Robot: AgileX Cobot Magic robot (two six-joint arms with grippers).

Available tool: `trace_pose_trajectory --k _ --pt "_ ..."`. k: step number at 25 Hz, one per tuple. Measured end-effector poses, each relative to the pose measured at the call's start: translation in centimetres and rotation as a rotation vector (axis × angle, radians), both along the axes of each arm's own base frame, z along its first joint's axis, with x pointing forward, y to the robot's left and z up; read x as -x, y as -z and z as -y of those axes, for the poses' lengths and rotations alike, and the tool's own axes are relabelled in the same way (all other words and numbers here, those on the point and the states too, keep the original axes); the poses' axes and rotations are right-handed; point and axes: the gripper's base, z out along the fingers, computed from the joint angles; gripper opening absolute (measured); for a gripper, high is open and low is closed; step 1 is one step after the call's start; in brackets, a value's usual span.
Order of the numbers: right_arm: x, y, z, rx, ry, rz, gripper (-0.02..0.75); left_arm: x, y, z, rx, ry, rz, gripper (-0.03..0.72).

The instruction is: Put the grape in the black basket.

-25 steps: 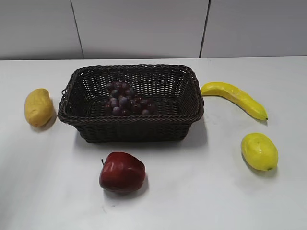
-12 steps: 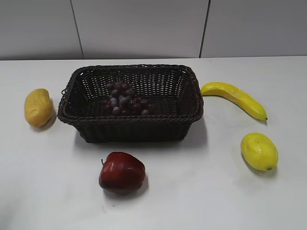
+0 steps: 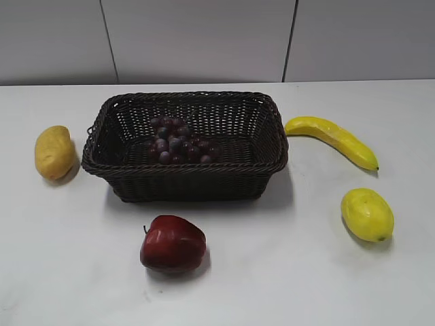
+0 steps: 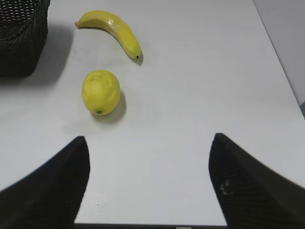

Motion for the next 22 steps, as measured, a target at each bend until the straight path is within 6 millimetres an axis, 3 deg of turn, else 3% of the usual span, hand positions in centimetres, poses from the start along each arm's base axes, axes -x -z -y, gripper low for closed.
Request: trace_pose_trajectory --k 11,17,22 --pt "0.0 0.0 0.0 0.000 0.000 0.000 0.590 6.1 0.6 0.6 -0.062 -0.008 0.218 0.585" --pt "0.0 0.0 0.0 0.000 0.000 0.000 0.590 5.6 2.7 0.5 -0.059 -0.010 0.184 0.585" --pt "0.0 0.0 0.0 0.000 0.000 0.000 0.590 5.5 2.9 0.5 -0.059 -0.011 0.192 0.585"
